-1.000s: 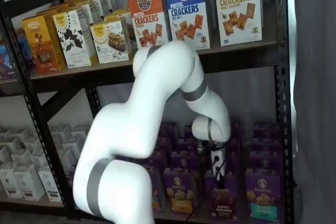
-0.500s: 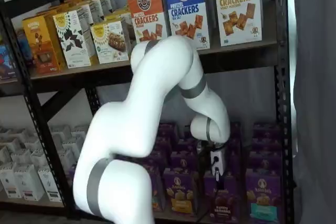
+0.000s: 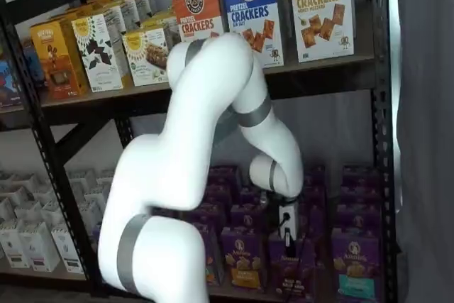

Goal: Pick up the purple box with a brown patch in the center, on the bottom shelf, the fifth box from the left

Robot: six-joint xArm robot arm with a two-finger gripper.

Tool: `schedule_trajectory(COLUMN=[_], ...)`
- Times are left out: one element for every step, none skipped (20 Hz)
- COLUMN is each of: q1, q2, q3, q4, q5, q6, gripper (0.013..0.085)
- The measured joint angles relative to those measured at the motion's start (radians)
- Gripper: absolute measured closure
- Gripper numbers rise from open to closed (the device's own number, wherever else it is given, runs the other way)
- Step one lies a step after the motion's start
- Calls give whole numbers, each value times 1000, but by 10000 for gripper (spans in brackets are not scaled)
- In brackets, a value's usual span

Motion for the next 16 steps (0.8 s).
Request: schedule_trajectory(q1=[3, 6, 9, 12, 14, 16, 19, 20, 19, 17, 14, 10, 8, 7, 8, 9], q2=[-15, -29, -45, -66, -85, -108, -130, -152, -175, -191, -210, -230, -248, -267, -285, -303], q3=[21, 42, 66, 103, 132, 165, 196, 225, 252, 272, 296, 317, 335, 352, 368, 383], q4=[12, 22, 28, 20, 16, 23, 36, 46, 37, 17, -13, -48, -74, -85, -90, -97], q5=[-12, -23, -39, -73, -98, -122, -142, -159, -172, -180, -186, -188, -186, -183, -180, -175], q6=[-9, -16, -19, -11, -6, -12, -24, -33, -26, -9, 17, 48, 70, 81, 86, 94], gripper=[690, 690, 690, 690, 690, 690, 690, 690, 690, 690, 690, 690, 690, 690, 690, 690])
